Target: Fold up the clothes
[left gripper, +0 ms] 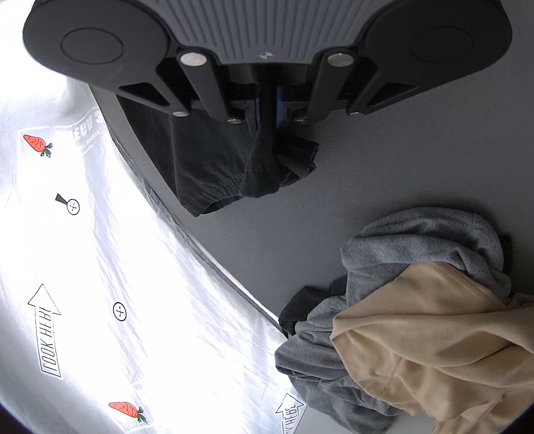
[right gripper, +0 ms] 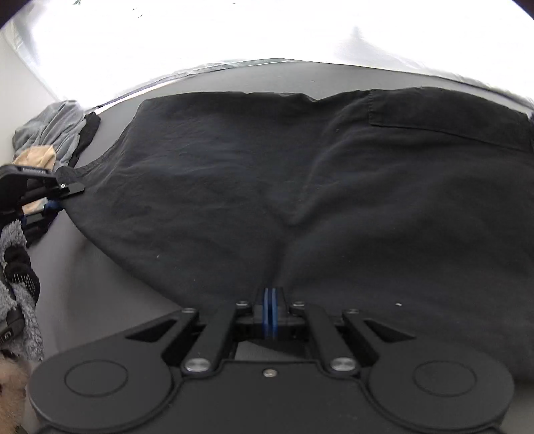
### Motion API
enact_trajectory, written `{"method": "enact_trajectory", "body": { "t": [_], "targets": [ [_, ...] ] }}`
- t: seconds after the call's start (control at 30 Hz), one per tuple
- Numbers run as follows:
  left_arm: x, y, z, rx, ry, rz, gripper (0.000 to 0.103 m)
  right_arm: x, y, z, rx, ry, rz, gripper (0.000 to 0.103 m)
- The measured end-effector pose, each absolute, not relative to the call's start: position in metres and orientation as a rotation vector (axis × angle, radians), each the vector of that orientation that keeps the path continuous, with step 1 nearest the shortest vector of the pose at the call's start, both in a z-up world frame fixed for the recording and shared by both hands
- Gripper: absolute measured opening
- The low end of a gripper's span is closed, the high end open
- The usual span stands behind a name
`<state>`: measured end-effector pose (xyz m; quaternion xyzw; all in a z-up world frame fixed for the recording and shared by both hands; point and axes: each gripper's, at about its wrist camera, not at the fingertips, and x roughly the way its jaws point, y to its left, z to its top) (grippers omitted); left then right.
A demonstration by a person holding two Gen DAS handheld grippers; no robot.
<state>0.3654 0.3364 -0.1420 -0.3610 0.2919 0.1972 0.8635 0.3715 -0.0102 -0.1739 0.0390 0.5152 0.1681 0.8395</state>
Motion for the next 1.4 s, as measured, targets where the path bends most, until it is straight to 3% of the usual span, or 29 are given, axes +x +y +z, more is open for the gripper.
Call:
{"method": "enact_trajectory", "body": {
  "t": [0.23,0.53,0.7,0.8,0.83,0.87,0.97,1.0,1.03,1.07,1.1,1.27,1.4],
  "targets": [
    [0.367,0.31,-0.09,-0.684,0.526,0.285,0.005,0.376,-0.082,-0.161,0.262,1.029,0.171,0.004],
    [0.386,0.12,0.033,-0.192,0.394,-0.171,0.005,0.335,-0.196,-0.136,0.449,0.833,-0.099,0.004],
    [0.373,-0.033,0.005,0.072,0.476,-0.529,0.007,0.291,-0.26,-0.135,0.482,0.788,-0.253,0.004],
    [0.368,-0.111,-0.051,0.219,0.611,-0.715,0.026,0.27,-0.295,-0.143,0.525,0.802,-0.337,0.005],
    [0.369,-0.13,-0.078,0.273,0.678,-0.736,0.04,0.266,-0.305,-0.147,0.545,0.808,-0.363,0.006],
    [0.369,-0.148,-0.104,0.325,0.745,-0.753,0.043,0.265,-0.315,-0.152,0.57,0.811,-0.388,0.008],
    [0.37,-0.143,-0.129,0.254,0.865,-0.745,0.046,0.262,-0.34,-0.153,0.602,0.794,-0.42,0.014],
    [0.372,-0.129,-0.125,0.168,0.877,-0.763,0.05,0.263,-0.345,-0.152,0.593,0.779,-0.413,0.022],
    [0.37,-0.118,-0.123,0.121,0.873,-0.758,0.066,0.266,-0.349,-0.153,0.582,0.764,-0.394,0.032],
    [0.37,-0.101,-0.118,0.072,0.853,-0.723,0.078,0.27,-0.351,-0.152,0.572,0.745,-0.368,0.036],
    [0.368,-0.088,-0.114,0.044,0.829,-0.678,0.081,0.276,-0.353,-0.152,0.565,0.73,-0.339,0.039],
    [0.394,0.002,-0.12,-0.117,0.829,-0.258,0.083,0.331,-0.324,-0.15,0.483,0.757,-0.091,0.043],
    [0.411,0.046,-0.153,-0.157,0.972,0.022,0.082,0.363,-0.292,-0.167,0.374,0.867,-0.056,0.044]
  ]
}}
